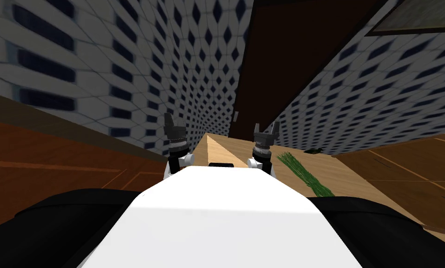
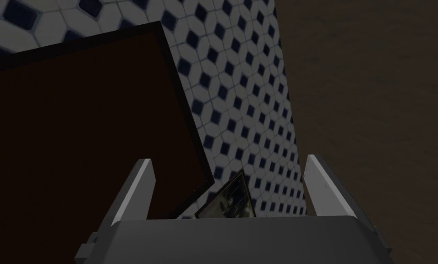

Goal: Pull the door open

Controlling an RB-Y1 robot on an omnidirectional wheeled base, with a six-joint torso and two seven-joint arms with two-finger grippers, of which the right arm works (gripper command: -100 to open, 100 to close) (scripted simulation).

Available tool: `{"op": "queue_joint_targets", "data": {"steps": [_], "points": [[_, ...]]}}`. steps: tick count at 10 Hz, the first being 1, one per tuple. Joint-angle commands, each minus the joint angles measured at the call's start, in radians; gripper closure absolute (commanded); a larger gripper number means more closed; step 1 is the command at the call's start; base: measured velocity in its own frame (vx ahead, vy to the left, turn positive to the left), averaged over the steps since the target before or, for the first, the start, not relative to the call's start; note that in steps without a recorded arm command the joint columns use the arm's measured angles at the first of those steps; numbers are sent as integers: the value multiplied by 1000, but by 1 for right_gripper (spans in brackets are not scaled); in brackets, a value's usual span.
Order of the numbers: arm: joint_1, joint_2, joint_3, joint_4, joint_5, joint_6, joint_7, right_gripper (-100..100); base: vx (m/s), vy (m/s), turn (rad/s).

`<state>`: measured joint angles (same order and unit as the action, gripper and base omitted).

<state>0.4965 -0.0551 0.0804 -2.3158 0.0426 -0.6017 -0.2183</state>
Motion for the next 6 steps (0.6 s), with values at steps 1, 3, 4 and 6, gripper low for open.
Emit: {"op": "queue_joint_targets", "data": {"steps": [1,3,4,6], "points": [[-14,-10,6,32,-34,7,-26,-100,171,8,-11],[-26,-23,11,66,-75,14,-55,-100,165,8,-5],[-34,-31,14,88,-102,19,-75,-100,138,24,-8],[-43,-41,18,114,-134,25,-98,-100,121,18,-7]]}}
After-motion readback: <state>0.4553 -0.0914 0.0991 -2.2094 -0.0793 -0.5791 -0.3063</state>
